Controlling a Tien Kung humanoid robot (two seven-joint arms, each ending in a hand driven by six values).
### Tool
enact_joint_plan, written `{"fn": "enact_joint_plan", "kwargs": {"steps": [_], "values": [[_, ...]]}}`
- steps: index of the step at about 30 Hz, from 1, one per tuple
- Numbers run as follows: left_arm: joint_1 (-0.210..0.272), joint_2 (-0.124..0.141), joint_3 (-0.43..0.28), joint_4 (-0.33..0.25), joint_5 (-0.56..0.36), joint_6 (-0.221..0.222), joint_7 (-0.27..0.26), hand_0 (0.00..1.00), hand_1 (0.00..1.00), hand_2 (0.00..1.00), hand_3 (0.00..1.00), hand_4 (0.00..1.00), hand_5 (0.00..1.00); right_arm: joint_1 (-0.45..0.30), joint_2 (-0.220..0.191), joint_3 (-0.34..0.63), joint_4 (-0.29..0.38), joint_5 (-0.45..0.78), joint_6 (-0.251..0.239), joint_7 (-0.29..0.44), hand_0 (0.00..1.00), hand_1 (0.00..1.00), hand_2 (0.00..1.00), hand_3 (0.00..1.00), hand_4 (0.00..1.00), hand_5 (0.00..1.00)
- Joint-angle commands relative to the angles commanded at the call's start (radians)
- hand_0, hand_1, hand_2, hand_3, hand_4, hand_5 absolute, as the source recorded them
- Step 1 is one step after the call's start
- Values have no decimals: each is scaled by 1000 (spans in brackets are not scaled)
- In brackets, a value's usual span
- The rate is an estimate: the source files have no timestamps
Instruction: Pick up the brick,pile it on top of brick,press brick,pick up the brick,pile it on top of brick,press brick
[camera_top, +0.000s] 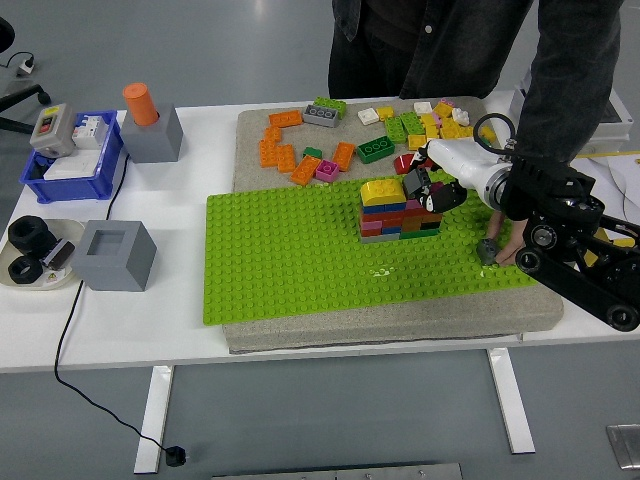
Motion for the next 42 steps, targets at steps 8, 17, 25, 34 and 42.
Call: {"fn": "enact_joint_plan", "kwargs": {"steps": [8, 17, 25, 34, 42], "values": [[0, -1, 2, 0, -1, 0, -1, 630, 587, 552, 588, 604, 271, 0, 3, -4, -7, 1, 0, 1, 693, 762, 814, 533, 616, 120], [0, -1, 3, 0, -2, 0, -1, 629, 587, 552, 588, 604, 269, 0, 9, -8, -18, 2, -2, 4, 692, 762, 814, 543, 619, 123], [1, 0, 5, 0, -3, 0, -1, 630, 587, 551, 588, 604, 271, 0, 12, -8, -26, 3, -7, 8, 694, 763, 818, 623, 622, 126], [-1, 2, 4, 0, -1, -1, -2, 630, 587, 552, 587, 603, 270, 1, 13, -6, -31, 6, -10, 10, 694, 767, 821, 649, 628, 128], [-3, 2, 4, 0, 0, -1, -2, 630, 587, 550, 586, 602, 269, 2, 15, -6, -33, 10, -11, 12, 694, 770, 825, 661, 643, 126]]}}
